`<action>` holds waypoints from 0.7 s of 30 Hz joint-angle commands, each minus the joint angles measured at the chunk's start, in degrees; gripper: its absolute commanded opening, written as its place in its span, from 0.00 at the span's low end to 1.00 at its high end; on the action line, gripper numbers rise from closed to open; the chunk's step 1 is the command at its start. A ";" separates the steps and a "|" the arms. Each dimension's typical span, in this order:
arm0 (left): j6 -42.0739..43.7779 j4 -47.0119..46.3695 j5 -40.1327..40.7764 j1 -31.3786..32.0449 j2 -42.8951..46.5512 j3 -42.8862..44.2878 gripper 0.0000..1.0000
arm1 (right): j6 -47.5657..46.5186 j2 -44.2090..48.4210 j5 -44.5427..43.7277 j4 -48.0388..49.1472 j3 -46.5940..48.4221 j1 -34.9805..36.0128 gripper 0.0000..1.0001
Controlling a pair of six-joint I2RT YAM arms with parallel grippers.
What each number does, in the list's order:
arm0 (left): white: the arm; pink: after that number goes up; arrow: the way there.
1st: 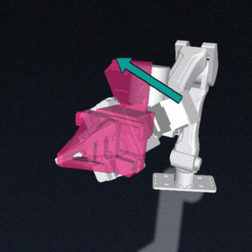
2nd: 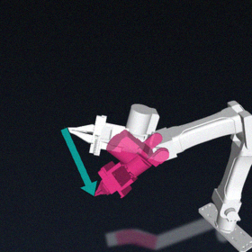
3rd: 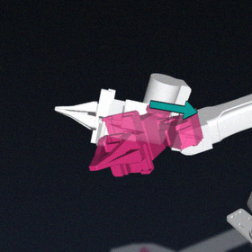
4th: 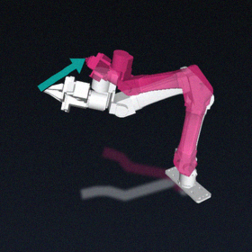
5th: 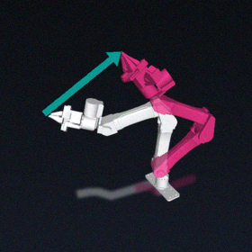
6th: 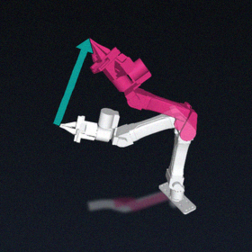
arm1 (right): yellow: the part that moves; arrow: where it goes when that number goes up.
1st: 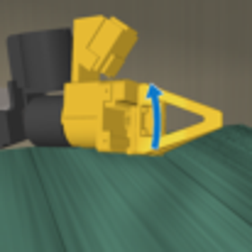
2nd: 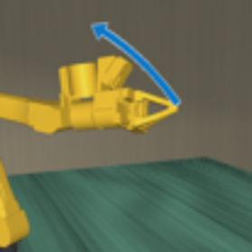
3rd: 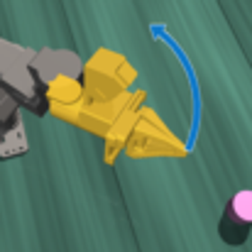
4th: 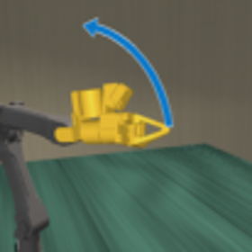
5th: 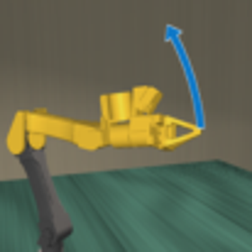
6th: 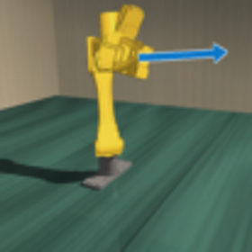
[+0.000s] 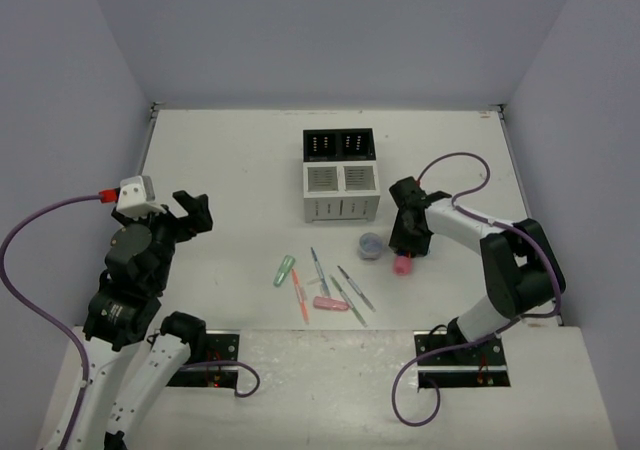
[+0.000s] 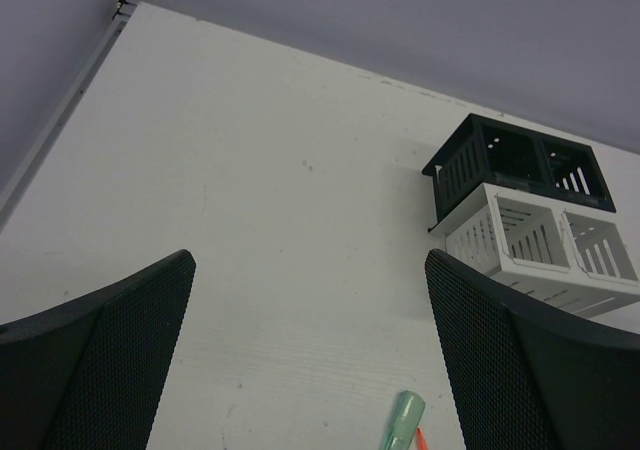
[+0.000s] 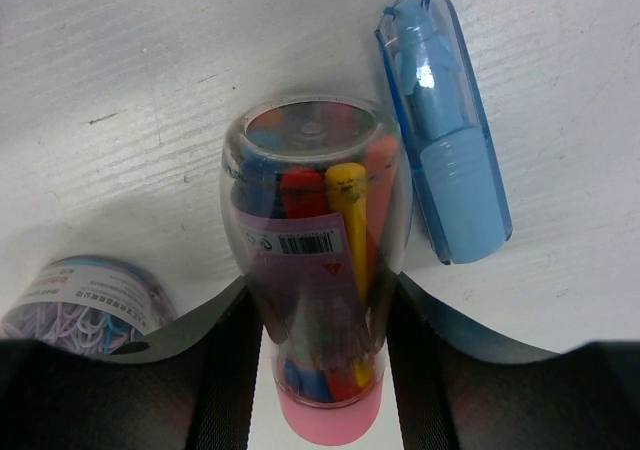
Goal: Sort the stationery into containers
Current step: Pick up the stationery from the center of the board.
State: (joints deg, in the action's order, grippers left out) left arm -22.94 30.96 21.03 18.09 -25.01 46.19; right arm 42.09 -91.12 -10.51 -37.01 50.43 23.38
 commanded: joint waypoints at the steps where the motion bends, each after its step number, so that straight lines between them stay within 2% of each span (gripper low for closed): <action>1: 0.35 -0.59 1.70 0.37 0.15 0.30 1.00 | 0.04 1.25 0.80 -0.42 0.28 0.35 0.00; 6: 0.35 -0.73 1.13 0.37 -1.01 0.39 1.00 | 1.05 9.02 2.25 2.03 -1.91 0.35 0.00; 10: 1.10 -1.45 -1.00 0.37 -0.86 0.19 1.00 | 2.85 19.18 1.72 4.21 -3.46 0.31 0.00; 16: 1.54 -1.91 -2.56 0.33 -0.83 0.17 1.00 | 3.70 22.69 4.26 6.15 -4.20 0.00 0.00; 19: 3.36 -5.73 -10.66 0.37 -0.82 -0.76 1.00 | 5.73 29.27 7.64 9.14 -6.40 -0.08 0.00; 21: 3.63 -7.74 -19.53 0.28 -1.60 -1.91 1.00 | 7.32 34.76 9.62 10.42 -6.84 -0.08 0.00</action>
State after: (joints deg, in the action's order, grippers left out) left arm -22.32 29.74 16.41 18.13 -25.64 45.93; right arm 44.86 -66.87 -5.49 -31.21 44.98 23.35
